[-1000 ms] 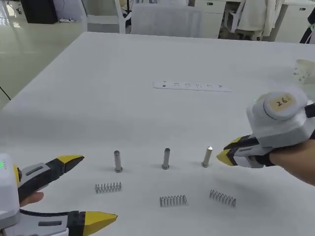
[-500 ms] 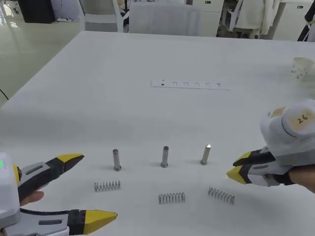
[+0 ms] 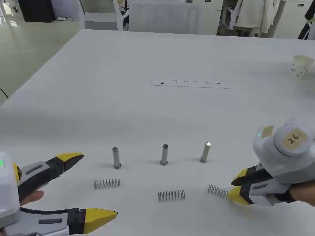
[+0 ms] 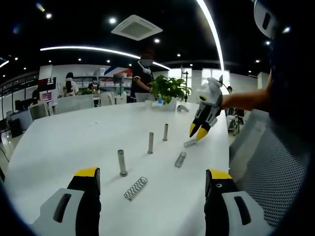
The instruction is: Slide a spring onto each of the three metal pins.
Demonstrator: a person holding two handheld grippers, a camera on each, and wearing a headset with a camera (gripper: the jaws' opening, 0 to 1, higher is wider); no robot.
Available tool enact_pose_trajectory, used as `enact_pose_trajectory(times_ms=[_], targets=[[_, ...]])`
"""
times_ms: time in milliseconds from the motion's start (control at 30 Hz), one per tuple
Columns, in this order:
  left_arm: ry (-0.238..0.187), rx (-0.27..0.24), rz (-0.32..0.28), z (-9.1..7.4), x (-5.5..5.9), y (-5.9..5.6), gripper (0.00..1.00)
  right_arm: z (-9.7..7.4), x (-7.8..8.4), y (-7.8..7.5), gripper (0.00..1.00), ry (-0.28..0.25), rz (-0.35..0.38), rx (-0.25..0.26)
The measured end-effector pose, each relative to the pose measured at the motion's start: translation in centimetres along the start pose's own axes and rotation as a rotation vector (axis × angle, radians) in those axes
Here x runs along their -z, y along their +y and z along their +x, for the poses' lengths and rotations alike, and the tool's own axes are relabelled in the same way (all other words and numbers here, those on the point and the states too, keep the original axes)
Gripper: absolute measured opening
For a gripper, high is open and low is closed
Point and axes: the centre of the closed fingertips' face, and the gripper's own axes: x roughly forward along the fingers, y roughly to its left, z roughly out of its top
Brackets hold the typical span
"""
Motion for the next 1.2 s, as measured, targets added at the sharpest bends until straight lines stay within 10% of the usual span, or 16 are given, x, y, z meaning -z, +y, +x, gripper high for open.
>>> enact_pose_trajectory(times_ms=[1200], targets=[[0.0,0.004,-0.001,0.0,-0.2,-0.3,0.83,0.3,0.2,0.5,0.08,0.072,-0.046,-0.057]])
